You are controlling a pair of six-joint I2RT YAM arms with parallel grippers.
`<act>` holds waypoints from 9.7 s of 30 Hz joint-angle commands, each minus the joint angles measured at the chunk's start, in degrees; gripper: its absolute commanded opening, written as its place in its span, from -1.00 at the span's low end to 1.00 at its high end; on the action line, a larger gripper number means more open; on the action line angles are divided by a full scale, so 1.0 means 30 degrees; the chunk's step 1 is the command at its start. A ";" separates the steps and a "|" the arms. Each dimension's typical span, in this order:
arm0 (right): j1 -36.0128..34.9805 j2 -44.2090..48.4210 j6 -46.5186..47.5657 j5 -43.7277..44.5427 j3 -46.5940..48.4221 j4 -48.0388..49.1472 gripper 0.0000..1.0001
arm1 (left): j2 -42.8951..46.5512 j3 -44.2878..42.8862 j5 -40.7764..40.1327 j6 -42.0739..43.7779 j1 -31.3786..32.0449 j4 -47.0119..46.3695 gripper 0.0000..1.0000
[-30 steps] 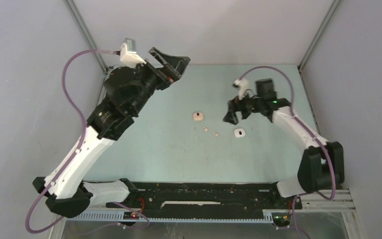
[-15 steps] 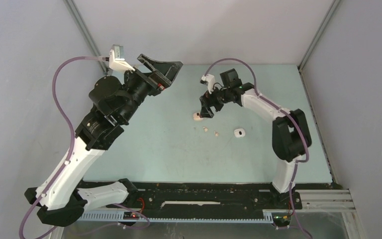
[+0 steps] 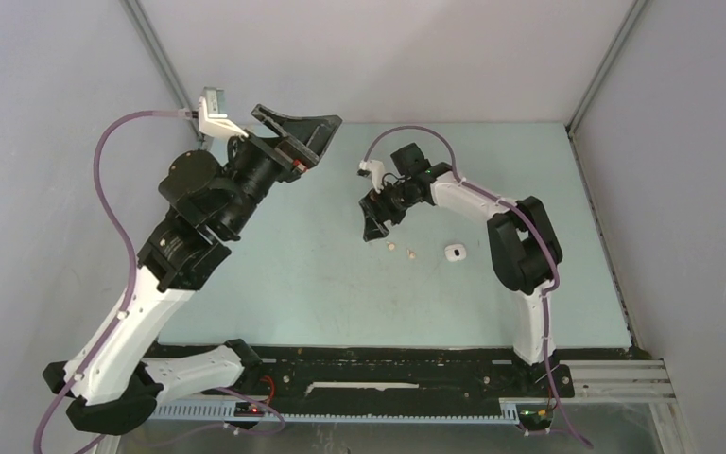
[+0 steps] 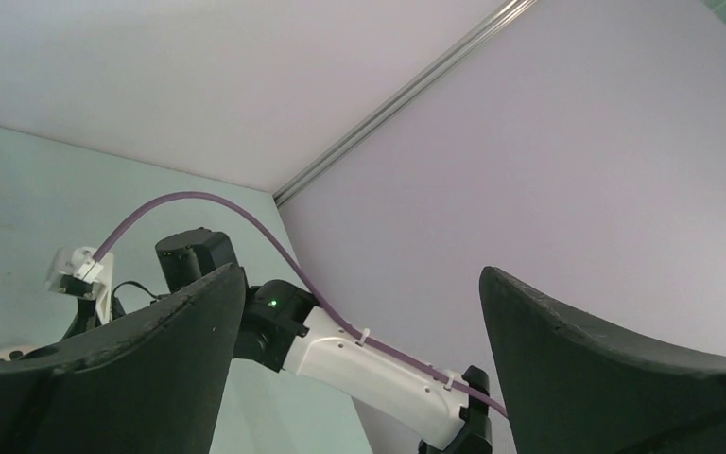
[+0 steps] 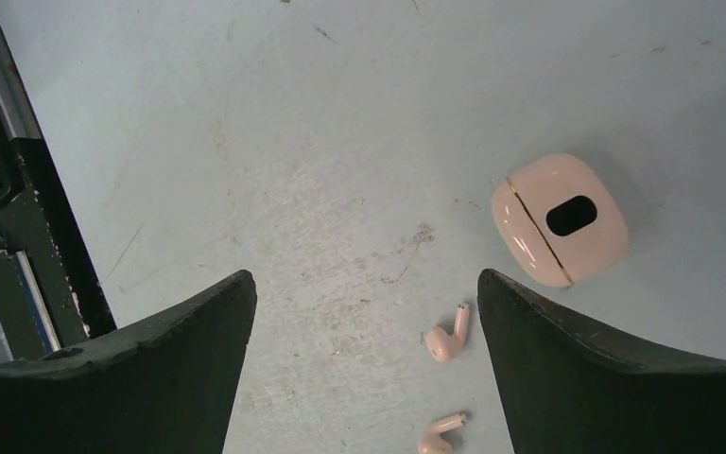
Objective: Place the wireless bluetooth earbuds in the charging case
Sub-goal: Pick up the charging case at the center of the board, then open the charging case.
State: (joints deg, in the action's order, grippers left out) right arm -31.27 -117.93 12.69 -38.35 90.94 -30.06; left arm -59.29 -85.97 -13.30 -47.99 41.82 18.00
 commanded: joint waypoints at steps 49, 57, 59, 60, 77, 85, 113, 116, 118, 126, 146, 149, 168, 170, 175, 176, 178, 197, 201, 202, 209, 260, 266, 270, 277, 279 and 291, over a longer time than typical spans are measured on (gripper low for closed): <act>0.0461 -0.3340 0.8905 0.1763 0.4771 -0.2831 0.60 | 0.7289 2.1149 -0.2188 0.5736 -0.0025 -0.5879 0.84; 0.0094 -0.4281 0.9008 0.1625 0.4826 -0.3729 0.59 | 0.6667 2.1179 -0.1008 0.5226 -0.0024 -0.7375 0.83; -0.0079 -0.4526 0.8917 0.1716 0.4937 -0.3798 0.60 | 0.6719 2.1242 -0.0819 0.5243 -0.0025 -0.7483 0.82; -0.0167 -0.4655 0.8924 0.1845 0.5101 -0.3978 0.60 | 0.6765 2.1245 -0.0713 0.5251 -0.0025 -0.7478 0.81; -0.0682 -0.4517 0.6097 -0.5287 0.6355 -0.6892 0.55 | 1.1032 2.0225 -0.1687 0.6367 -0.0003 -0.4204 0.74; 0.0462 -0.3503 0.8431 -0.2836 0.6931 -0.6769 0.59 | 1.2271 2.0743 -0.2556 0.5933 -0.0004 -0.3519 0.73; -0.1635 -0.7690 1.7623 0.2207 1.1198 -1.1131 0.62 | 1.0871 2.0625 -0.0356 0.4185 0.0004 -0.4183 0.65; -0.1487 -0.7309 1.7428 0.2090 1.0525 -1.1177 0.54 | 1.0907 2.0840 -0.0247 0.4074 0.0011 -0.4494 0.65; -0.1438 -0.6830 1.6685 0.1821 0.9622 -1.0189 0.50 | 1.0900 2.1019 -0.0222 0.3965 0.0006 -0.4763 0.64; -0.2036 -0.6129 1.3219 0.3330 0.7518 -0.5807 0.57 | 1.1181 2.1242 -0.0328 0.3524 0.0028 -0.4652 0.64; -0.1755 0.0302 1.1476 0.2028 0.2643 -0.5418 -0.17 | 0.9339 2.3241 -0.0998 0.4013 0.0023 -0.8750 0.65; -0.1860 0.3872 1.0984 0.1481 0.0260 -0.4723 -0.17 | 0.7226 2.3439 0.0000 0.4229 0.0028 -1.1198 0.65; -0.2501 1.1832 0.8464 0.3370 -0.8381 -0.1840 -0.16 | -0.3194 2.2348 1.0263 0.1920 0.0028 -2.4115 0.40; -0.2553 1.2104 0.8541 0.3623 -0.8505 -0.1697 -0.16 | -0.3636 2.2107 1.0267 0.1351 0.0015 -2.4187 0.38; -0.2848 1.2725 0.8677 0.3967 -0.8600 -0.1531 -0.14 | -0.4777 2.1814 1.0839 -0.0466 0.0005 -2.5742 0.29; -0.3029 1.2816 0.8773 0.4225 -0.8625 -0.1465 -0.14 | -0.5120 2.1742 1.1038 -0.0787 0.0019 -2.6254 0.26; -0.3370 1.2955 0.8983 0.4710 -0.8709 -0.1414 -0.13 | -0.5950 2.1499 1.1425 -0.1316 -0.0019 -2.6958 0.18; -0.4304 1.3655 0.9421 0.5780 -0.9130 -0.0965 -0.10 | -0.7050 2.0585 1.2296 -0.1938 -0.0141 -2.5816 -0.06; -0.4366 1.3802 0.9423 0.5894 -0.9140 -0.0898 -0.08 | -0.7404 2.0250 1.2565 -0.1956 -0.0142 -2.5553 -0.11; -0.4365 1.3815 0.9423 0.5938 -0.9132 -0.0872 -0.08 | -0.7492 2.0136 1.2646 -0.1962 -0.0142 -2.5454 -0.11; -0.4441 1.3690 0.9454 0.6142 -0.9154 -0.0803 -0.06 | -0.7830 1.9769 1.2960 -0.1963 -0.0142 -2.5067 -0.28; -0.1355 1.0150 0.8718 -0.4705 -0.7079 -0.7037 -0.29 | -0.7914 2.4996 1.3233 1.0878 0.2380 -3.6376 -0.77; -0.1655 1.0893 0.9019 -0.2911 -0.7074 -0.6888 -0.71 | -0.7798 2.4989 1.2021 1.0848 0.2423 -3.5059 -0.02; -0.2517 1.2157 0.9862 0.0143 -0.7057 -0.6854 -0.80 | -0.6151 2.4348 1.1780 1.2583 0.2811 -2.9578 0.07; -0.3070 1.3006 1.0360 0.1856 -0.7065 -0.7002 -0.82 | -0.4874 2.3383 1.0994 1.4681 0.3646 -2.5472 0.06; -0.3296 1.3057 1.0390 0.2064 -0.7071 -0.7105 -0.82 | -0.5132 2.3389 1.1285 1.4465 0.3644 -2.6132 0.04; -0.3892 1.3034 1.0048 0.2109 -0.7054 -0.7220 -0.78 | -0.6080 2.3289 1.2301 1.3861 0.3670 -2.8020 -0.23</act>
State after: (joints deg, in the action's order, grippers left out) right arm -42.68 -79.90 42.92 -31.70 68.18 -51.92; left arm -76.93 -15.07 21.93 -7.01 52.51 -62.02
